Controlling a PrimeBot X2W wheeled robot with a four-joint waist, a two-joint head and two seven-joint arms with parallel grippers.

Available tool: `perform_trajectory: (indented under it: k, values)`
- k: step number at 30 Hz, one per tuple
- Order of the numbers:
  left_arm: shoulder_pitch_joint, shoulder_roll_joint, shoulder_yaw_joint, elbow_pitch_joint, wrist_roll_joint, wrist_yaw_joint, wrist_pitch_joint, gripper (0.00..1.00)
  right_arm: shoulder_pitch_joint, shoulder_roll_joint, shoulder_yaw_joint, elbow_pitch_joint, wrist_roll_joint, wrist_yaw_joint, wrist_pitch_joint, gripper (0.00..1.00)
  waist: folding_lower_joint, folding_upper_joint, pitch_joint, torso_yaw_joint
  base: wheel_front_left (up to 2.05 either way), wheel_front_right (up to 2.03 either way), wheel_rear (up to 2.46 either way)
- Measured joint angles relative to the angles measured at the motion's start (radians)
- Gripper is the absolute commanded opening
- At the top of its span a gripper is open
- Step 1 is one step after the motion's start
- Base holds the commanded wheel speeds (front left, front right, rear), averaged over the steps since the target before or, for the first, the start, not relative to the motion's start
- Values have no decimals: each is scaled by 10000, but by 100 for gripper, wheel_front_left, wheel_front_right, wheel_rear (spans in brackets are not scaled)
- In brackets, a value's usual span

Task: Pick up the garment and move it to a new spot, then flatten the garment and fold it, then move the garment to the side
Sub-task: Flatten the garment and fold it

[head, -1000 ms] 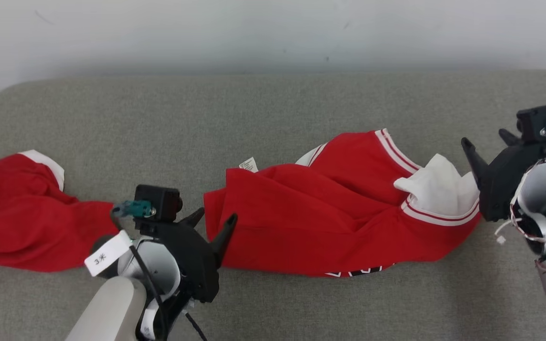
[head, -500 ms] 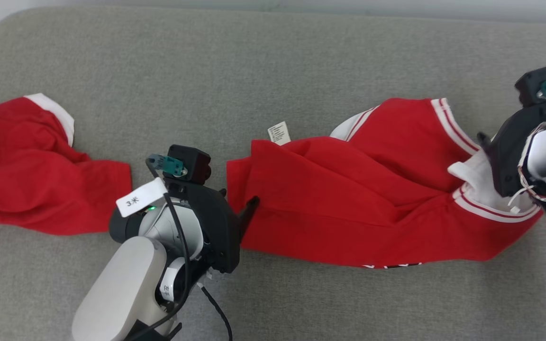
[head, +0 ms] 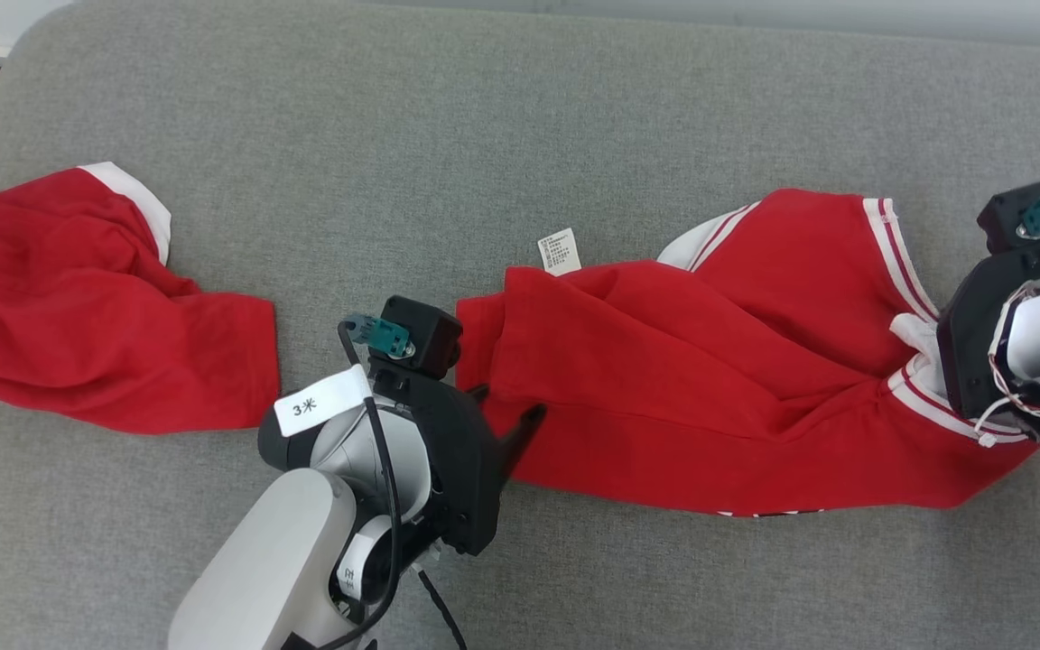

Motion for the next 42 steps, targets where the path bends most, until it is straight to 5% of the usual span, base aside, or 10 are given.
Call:
perform_trajectory:
  k: [1,2,3,15,24,42]
  values:
    - [4,-35,-12,-27,-33,-4,0,25,54,-12,10,33,2,0,2,0,0,0,-23,13,0,0,0]
    - [6,-35,2,-35,-96,-77,0,25,97,-12,27,73,2,0,4,0,0,0,-53,19,0,0,0]
    - [14,-25,21,-31,-119,-81,0,0,114,-12,40,111,4,-2,12,0,0,0,-87,23,0,0,0]
    - [215,21,359,-169,-159,-12,-249,0,312,15,247,359,81,29,-355,0,0,0,-588,-174,0,0,0]
    - [150,-4,736,-566,-13,385,-970,0,232,-61,-224,-665,88,-65,-2008,0,-1,-3,-830,-308,0,0,0]
    - [317,-81,1323,-959,-119,642,-2132,0,1224,-86,-1452,-2504,6,-1528,-4437,0,0,-2,-1225,-495,0,0,0]
